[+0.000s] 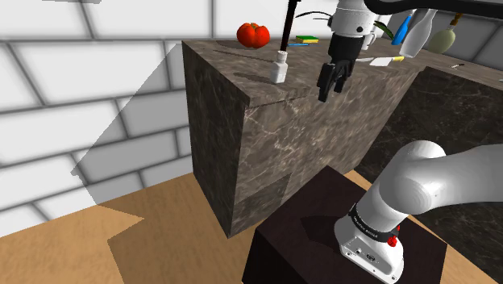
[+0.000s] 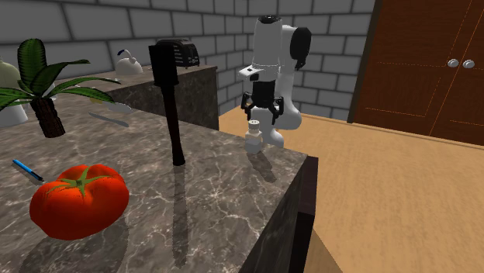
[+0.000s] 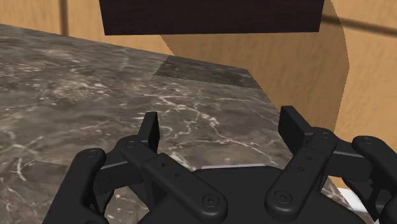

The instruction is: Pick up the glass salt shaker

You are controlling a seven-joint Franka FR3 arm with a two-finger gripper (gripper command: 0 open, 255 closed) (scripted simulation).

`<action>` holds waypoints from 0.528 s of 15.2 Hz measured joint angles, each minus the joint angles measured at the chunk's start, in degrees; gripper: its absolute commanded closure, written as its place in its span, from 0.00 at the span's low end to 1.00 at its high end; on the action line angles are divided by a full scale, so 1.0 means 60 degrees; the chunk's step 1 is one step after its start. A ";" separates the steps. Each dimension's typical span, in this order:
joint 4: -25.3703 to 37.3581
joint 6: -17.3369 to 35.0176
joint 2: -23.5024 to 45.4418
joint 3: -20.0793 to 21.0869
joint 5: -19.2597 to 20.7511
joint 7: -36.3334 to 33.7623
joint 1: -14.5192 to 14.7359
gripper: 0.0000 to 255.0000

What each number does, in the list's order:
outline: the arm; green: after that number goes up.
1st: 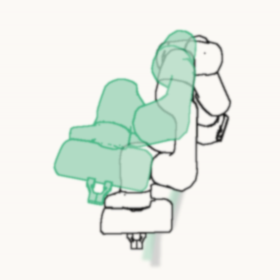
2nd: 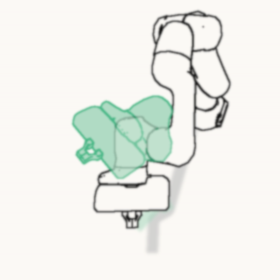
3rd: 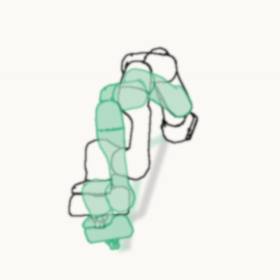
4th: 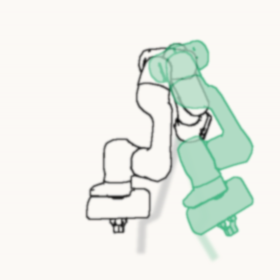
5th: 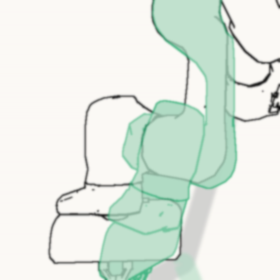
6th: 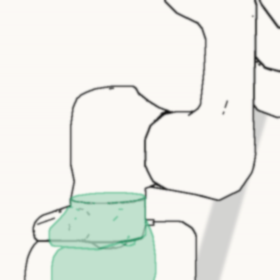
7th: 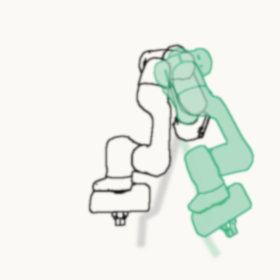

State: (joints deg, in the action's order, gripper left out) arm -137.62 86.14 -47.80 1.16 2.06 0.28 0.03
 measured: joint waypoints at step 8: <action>0.1791 0.0591 0.1858 0.0566 -0.0039 -0.1109 -0.0250 0.00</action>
State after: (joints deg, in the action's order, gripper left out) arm -126.87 89.68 -36.65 4.56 1.82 -6.38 -1.47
